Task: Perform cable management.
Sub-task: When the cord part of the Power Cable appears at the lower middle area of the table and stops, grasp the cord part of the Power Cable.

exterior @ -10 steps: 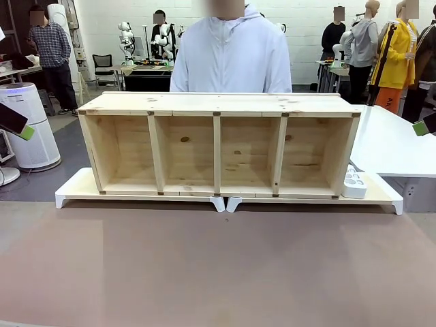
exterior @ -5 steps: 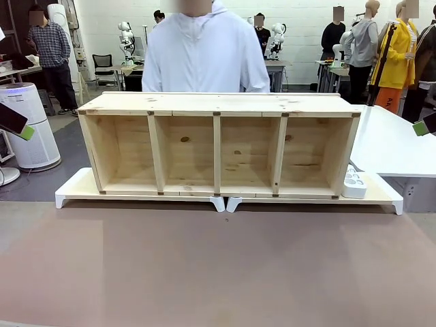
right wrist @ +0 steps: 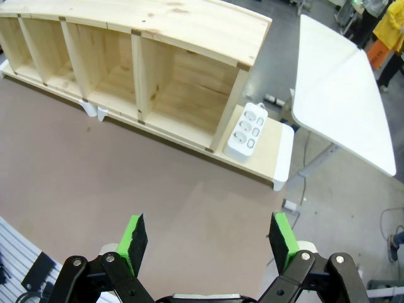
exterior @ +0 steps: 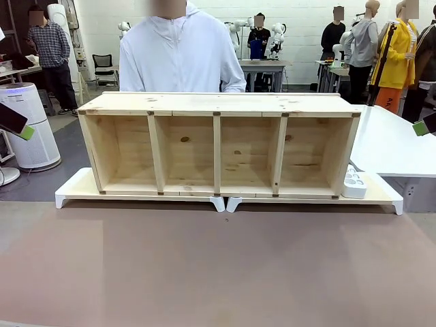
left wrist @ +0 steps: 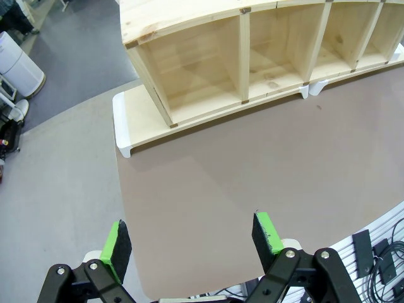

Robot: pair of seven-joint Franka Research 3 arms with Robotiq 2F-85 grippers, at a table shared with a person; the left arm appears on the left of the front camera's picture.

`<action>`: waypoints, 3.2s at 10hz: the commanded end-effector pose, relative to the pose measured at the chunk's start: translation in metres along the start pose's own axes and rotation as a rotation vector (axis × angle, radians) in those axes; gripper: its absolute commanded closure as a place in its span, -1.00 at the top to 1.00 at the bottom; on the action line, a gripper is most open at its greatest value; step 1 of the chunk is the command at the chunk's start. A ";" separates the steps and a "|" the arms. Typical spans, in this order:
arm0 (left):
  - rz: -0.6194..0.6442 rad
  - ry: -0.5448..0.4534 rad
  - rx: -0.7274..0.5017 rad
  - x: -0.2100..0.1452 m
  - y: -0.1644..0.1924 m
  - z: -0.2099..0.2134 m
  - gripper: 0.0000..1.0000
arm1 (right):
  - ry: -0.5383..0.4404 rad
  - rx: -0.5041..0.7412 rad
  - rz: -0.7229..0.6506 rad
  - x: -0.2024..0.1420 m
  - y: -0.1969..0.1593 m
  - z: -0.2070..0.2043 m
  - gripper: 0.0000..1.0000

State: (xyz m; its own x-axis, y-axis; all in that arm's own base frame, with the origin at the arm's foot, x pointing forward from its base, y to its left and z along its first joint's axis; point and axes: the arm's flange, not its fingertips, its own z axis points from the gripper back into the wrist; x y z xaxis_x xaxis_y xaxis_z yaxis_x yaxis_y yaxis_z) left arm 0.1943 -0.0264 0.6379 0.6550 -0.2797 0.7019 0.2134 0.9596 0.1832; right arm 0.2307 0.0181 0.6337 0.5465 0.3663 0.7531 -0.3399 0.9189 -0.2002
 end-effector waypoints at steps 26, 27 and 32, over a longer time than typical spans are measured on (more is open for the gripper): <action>-0.003 -0.010 0.005 0.003 0.000 -0.001 1.00 | -0.007 -0.003 0.000 0.002 -0.001 -0.002 1.00; -0.003 -0.010 0.005 0.003 0.000 -0.001 1.00 | -0.007 -0.003 0.000 0.002 -0.001 -0.002 1.00; -0.003 -0.010 0.005 0.003 0.000 -0.001 1.00 | -0.007 -0.003 0.000 0.002 -0.001 -0.002 1.00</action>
State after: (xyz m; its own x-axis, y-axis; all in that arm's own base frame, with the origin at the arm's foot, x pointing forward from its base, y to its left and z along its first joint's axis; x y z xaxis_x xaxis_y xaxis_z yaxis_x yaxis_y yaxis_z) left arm 0.1943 -0.0264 0.6380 0.6549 -0.2797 0.7021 0.2134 0.9596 0.1832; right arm 0.2307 0.0181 0.6337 0.5465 0.3663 0.7531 -0.3399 0.9189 -0.2002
